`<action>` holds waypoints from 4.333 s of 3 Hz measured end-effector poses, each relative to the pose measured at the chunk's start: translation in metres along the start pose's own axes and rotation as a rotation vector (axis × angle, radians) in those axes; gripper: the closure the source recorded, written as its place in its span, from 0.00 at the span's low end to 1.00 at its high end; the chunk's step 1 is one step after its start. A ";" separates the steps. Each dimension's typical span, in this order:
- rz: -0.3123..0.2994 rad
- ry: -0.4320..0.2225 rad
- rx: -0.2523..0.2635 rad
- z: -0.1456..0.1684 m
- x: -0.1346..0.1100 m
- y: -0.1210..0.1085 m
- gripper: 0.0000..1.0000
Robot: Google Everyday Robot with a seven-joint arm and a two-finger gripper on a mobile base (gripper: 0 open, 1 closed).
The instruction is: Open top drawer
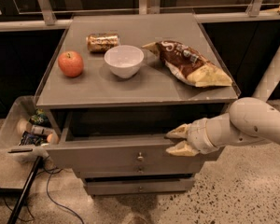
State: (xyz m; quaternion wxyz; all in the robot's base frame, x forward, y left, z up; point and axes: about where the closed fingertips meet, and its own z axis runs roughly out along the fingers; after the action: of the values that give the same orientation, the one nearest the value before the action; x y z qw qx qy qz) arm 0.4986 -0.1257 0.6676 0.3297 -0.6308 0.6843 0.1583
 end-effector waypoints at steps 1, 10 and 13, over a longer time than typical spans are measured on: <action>0.012 -0.003 -0.005 -0.003 0.008 0.019 0.84; -0.003 0.011 0.017 -0.029 0.002 0.049 0.00; 0.086 0.035 0.023 -0.035 0.047 0.106 0.00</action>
Offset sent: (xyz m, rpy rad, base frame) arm -0.1037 -0.0289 -0.0013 -0.0367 -0.0449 -0.0085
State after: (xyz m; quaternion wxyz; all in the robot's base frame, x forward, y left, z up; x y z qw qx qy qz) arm 0.3882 -0.1670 0.6413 0.3180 -0.5996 0.7182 0.1534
